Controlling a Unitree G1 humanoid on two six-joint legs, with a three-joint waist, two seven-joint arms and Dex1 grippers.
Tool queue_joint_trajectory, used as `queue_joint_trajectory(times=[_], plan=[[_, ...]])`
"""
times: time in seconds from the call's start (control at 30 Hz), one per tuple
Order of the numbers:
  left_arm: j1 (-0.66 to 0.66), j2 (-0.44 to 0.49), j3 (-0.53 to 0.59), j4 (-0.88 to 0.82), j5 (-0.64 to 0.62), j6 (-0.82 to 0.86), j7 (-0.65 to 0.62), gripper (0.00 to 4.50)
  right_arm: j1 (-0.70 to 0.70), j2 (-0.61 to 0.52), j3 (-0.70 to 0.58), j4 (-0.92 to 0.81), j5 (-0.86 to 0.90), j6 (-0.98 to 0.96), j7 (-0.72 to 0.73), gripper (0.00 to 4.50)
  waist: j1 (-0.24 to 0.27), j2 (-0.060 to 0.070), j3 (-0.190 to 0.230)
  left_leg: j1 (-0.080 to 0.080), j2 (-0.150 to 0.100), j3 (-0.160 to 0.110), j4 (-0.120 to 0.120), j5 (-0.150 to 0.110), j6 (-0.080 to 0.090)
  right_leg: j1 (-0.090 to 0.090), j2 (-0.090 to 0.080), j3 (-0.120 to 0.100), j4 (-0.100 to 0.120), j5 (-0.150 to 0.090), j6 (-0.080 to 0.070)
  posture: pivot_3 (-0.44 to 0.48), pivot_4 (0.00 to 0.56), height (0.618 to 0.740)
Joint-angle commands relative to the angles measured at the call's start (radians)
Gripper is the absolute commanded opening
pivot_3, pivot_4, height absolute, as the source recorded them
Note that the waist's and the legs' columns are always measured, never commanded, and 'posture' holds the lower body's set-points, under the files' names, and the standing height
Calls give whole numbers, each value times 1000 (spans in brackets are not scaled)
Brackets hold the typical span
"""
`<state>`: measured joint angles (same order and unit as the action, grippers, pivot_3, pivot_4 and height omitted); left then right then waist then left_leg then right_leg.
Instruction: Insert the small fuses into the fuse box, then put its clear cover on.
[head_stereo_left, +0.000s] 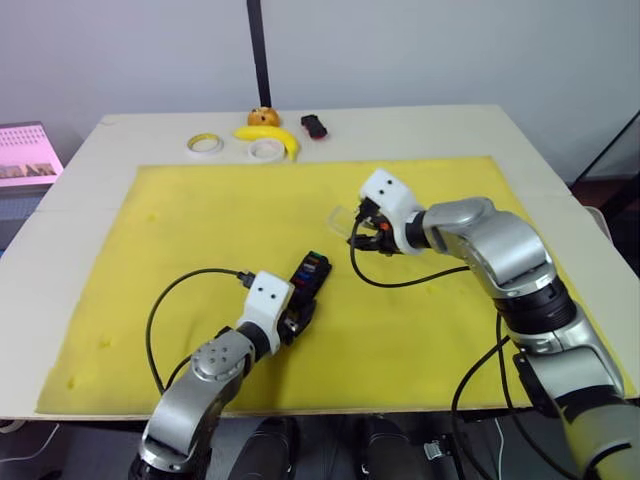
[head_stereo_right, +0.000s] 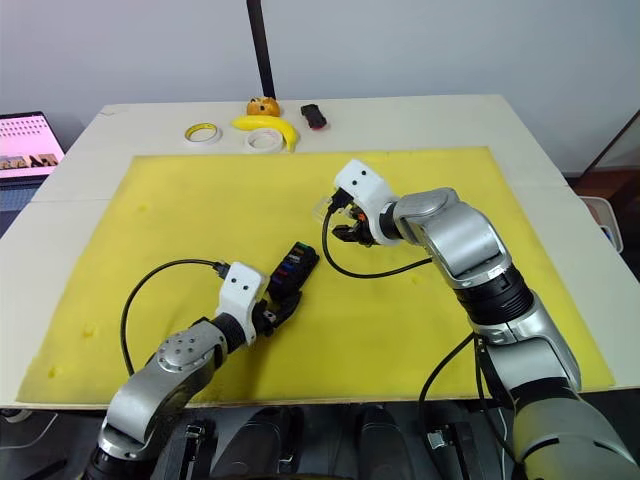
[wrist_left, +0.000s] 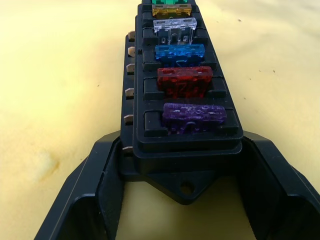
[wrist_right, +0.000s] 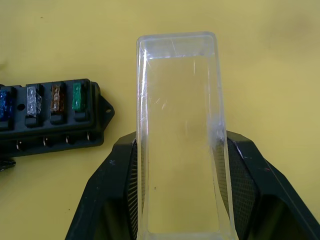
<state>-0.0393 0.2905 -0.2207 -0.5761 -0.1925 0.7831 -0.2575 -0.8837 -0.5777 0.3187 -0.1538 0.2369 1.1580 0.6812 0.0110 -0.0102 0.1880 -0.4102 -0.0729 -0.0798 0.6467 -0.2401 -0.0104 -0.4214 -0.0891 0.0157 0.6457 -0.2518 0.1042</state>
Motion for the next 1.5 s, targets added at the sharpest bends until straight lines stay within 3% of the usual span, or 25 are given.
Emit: queue_joint_trajectory(times=[0.03, 0.23, 0.37, 0.5, 0.63, 0.87, 1.5], plan=[[-23, 78, 40, 31, -40, 4, -102, 2551, 4, -42, -14, -56, 11, -47, 43, 1698, -1, 0, 0, 0, 0, 0, 0, 0, 0, 0, 0, 0, 0, 0, 0, 0, 150, 740], [-78, 298, 80, 129, -141, -145, -451, 2551, 28, -130, -26, -131, 76, -137, 203, 1698, -10, 0, 0, 0, 1, 0, -1, 0, 0, -1, 1, 0, 0, 0, 0, 0, 150, 740], [-137, 410, 49, 278, -138, -324, -695, 2551, 15, -154, 4, -150, 128, -165, 322, 1698, -24, 0, 0, 0, 1, 0, -2, 0, 0, -1, -1, 0, 0, -1, -2, 0, 150, 740], [-235, 438, 8, 438, -120, -482, -881, 2551, -7, -164, 72, -188, 142, -197, 419, 1698, -24, 0, 0, 0, 1, 0, -2, 0, 0, -2, -2, 0, -1, -1, -2, 0, 150, 740], [-344, 401, -25, 609, -88, -597, -986, 2551, -44, -130, 147, -177, 117, -216, 447, 1698, -23, 0, 1, -1, 1, 0, -2, 0, 0, -2, -2, 0, -1, 0, 0, 0, 150, 740], [-439, 324, -57, 760, -34, -705, -1057, 2551, -103, -51, 240, -124, 63, -155, 400, 1698, -16, 0, 0, -1, -1, -1, -1, 0, 0, -2, -4, -1, 0, 0, 1, 0, 150, 740], [-459, 279, -45, 803, 14, -744, -1056, 2551, -109, -17, 324, -112, -10, -178, 393, 1698, 2, 0, 0, -1, -2, -1, 0, 0, 1, -1, -3, -2, 0, 0, 1, 0, 150, 740]])
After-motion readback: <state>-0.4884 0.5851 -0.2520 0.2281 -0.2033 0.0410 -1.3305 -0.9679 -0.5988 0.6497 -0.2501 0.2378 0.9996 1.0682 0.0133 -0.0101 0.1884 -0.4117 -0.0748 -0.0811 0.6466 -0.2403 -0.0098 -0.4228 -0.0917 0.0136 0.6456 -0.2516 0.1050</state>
